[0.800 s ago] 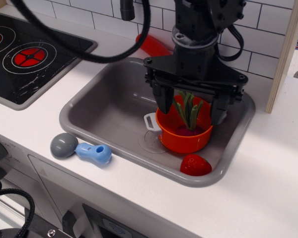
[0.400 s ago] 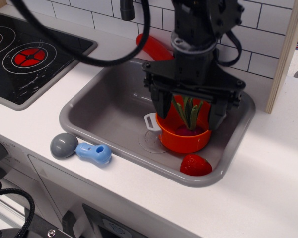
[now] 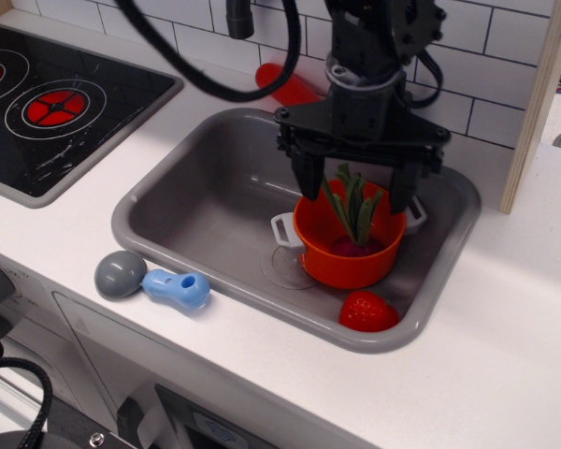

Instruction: Take beet from pot sink

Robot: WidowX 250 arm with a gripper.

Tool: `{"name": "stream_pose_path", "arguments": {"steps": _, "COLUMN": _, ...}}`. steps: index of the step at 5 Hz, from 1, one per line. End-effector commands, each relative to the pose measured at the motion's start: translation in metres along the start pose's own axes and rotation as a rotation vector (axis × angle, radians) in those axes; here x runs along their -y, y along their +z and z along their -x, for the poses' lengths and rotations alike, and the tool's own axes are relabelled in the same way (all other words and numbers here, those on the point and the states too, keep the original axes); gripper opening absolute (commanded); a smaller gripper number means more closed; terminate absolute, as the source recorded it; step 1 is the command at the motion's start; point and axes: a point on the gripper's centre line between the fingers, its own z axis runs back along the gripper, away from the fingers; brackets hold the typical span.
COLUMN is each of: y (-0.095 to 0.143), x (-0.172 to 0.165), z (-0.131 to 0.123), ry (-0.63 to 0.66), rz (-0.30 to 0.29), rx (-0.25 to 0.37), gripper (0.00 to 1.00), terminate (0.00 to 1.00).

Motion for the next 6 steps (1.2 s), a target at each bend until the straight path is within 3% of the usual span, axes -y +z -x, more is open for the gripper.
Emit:
{"name": "stream_pose_path", "arguments": {"steps": 1, "y": -0.019, "x": 0.010, "z": -0.028, "ry": 0.073, "rz": 0.044, "rx": 0.039, "gripper": 1.00, "terminate": 0.00}}
{"name": "stream_pose_path", "arguments": {"steps": 3, "y": -0.032, "x": 0.012, "z": -0.030, "ry": 0.071, "rz": -0.019, "rx": 0.048, "gripper": 1.00, "terminate": 0.00}}
{"name": "stream_pose_path", "arguments": {"steps": 4, "y": -0.033, "x": 0.012, "z": -0.034, "ry": 0.080, "rz": -0.015, "rx": 0.032, "gripper": 0.00, "terminate": 0.00}}
{"name": "stream_pose_path", "arguments": {"steps": 6, "y": -0.028, "x": 0.016, "z": -0.040, "ry": 0.107, "rz": -0.007, "rx": 0.049, "gripper": 0.00, "terminate": 0.00}}
